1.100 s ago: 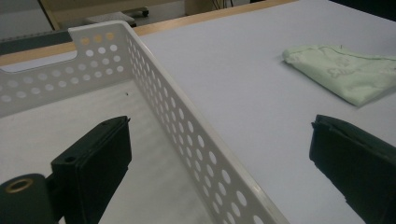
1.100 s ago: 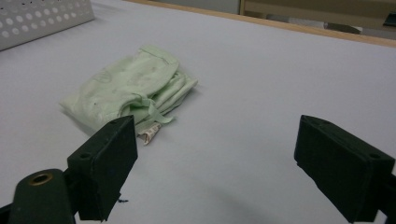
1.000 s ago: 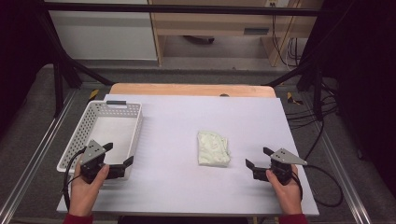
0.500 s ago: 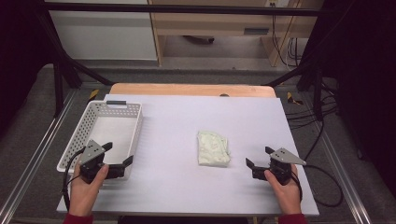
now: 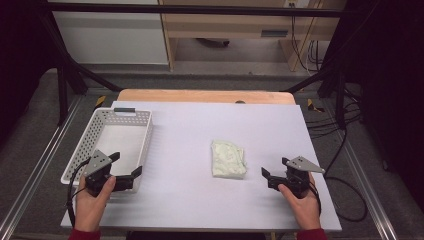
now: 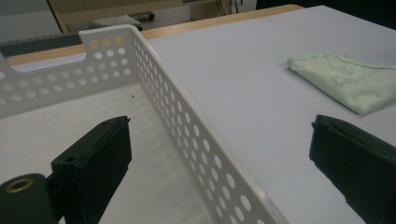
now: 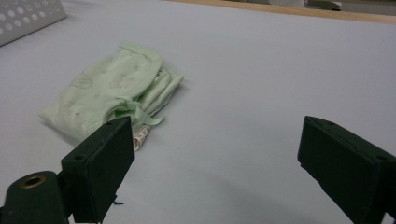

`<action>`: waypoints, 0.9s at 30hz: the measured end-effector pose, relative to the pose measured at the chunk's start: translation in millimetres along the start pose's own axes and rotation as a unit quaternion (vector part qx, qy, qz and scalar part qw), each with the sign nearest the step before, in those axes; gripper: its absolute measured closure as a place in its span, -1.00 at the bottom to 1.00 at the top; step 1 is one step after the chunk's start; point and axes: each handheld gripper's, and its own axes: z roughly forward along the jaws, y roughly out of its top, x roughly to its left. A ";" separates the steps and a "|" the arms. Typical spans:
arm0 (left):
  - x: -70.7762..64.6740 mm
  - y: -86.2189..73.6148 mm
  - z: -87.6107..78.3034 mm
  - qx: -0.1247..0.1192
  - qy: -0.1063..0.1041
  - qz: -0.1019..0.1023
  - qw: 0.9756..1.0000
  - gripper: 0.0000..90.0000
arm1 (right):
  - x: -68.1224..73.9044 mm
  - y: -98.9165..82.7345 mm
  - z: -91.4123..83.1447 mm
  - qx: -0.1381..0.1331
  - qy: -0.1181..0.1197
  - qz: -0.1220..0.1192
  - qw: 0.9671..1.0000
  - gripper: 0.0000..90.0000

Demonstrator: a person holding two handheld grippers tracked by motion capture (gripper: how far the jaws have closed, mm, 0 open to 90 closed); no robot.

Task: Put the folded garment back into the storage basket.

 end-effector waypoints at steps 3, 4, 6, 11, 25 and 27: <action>-0.1 -0.1 0.2 0.001 0.001 0.000 1.000 -0.87 | 1.4 1.2 0.1 0.003 0.002 0.000 1.000 -0.72; -0.3 -0.1 0.2 0.001 0.001 0.001 1.000 -0.87 | 2.3 1.8 0.1 0.003 0.004 0.001 1.000 -0.72; -0.5 0.1 0.4 0.002 0.002 0.002 1.000 -0.87 | 4.2 3.7 -0.5 0.006 0.014 0.006 1.000 -0.71; -0.7 0.1 0.6 0.003 0.005 0.004 1.000 -0.87 | 10.1 8.4 -0.9 0.008 0.033 0.005 0.999 -0.71; -1.2 0.9 -0.3 0.001 0.010 0.005 1.000 -0.87 | 36.3 22.0 11.4 0.030 0.015 -0.011 0.999 -0.67; -1.1 1.1 -0.6 0.000 0.011 0.004 1.000 -0.87 | 42.0 25.5 16.1 0.039 0.017 -0.020 0.999 -0.66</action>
